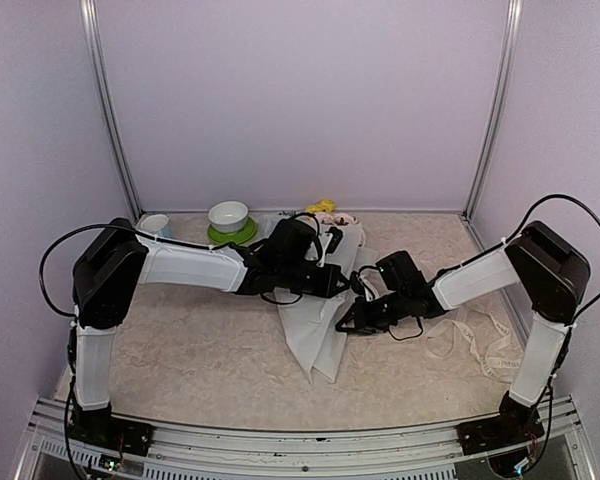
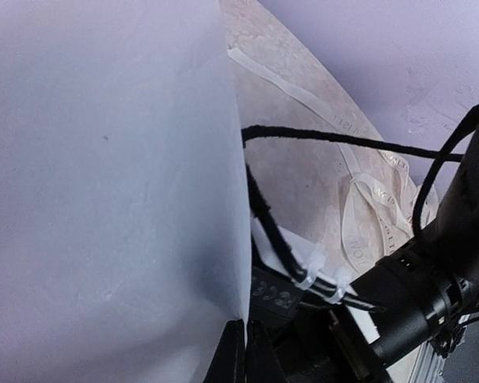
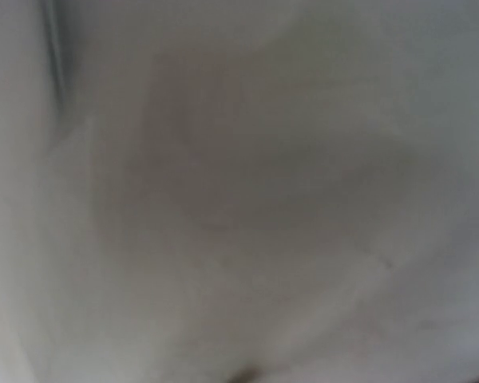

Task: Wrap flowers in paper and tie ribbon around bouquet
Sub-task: Fold the 2/3-folded wrapping paper at the center of the board, then pass from the left arm to the right

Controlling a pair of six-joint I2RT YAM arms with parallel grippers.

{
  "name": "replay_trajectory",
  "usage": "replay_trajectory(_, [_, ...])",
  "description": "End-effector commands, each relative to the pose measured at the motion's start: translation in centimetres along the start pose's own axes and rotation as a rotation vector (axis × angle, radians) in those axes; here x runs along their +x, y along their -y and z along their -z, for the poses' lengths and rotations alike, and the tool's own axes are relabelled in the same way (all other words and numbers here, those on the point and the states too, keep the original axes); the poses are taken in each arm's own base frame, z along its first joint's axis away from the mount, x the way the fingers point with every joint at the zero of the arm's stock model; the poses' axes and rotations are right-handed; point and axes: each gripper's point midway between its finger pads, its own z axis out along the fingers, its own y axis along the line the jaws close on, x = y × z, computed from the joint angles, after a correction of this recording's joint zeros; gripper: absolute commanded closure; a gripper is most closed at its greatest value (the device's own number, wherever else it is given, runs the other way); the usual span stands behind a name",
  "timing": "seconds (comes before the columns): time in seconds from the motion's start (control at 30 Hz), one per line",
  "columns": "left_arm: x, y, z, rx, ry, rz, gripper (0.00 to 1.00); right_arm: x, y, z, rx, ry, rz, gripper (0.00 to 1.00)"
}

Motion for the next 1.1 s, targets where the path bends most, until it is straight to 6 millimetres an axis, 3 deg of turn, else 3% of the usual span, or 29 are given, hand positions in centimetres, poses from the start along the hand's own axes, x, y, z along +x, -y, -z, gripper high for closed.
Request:
replay_trajectory(0.0, [4.0,-1.9,-1.9,-0.006,-0.109,0.033,1.00,-0.6,-1.7,0.9,-0.047,0.042,0.015,1.00])
replay_trajectory(0.1, [5.4,-2.4,-2.7,0.000,-0.143,0.041,1.00,-0.7,-1.8,1.3,-0.046,0.054,0.012,0.98])
replay_trajectory(0.2, [6.4,-3.0,-3.2,0.002,-0.157,0.063,1.00,-1.2,-1.7,2.1,-0.007,0.086,0.010,0.87])
replay_trajectory(0.4, [6.5,-3.5,-3.4,0.003,-0.154,0.067,1.00,-2.5,-1.1,5.4,0.137,0.186,0.043,0.80])
replay_trajectory(0.53, [6.5,-3.6,-3.4,0.002,-0.153,0.070,1.00,-2.7,-2.7,6.4,0.115,0.214,0.119,0.76])
replay_trajectory(0.7, [6.2,-3.6,-3.3,0.006,-0.143,0.074,1.00,-1.4,-5.0,5.1,-0.025,0.171,0.143,0.71])
replay_trajectory(0.93, [6.3,-3.7,-3.3,0.007,-0.145,0.077,1.00,-0.8,-5.8,2.8,-0.122,0.110,0.141,0.51])
replay_trajectory(1.07, [6.4,-3.7,-3.3,0.007,-0.146,0.078,1.00,-0.7,-6.2,1.2,-0.131,0.072,0.174,0.47])
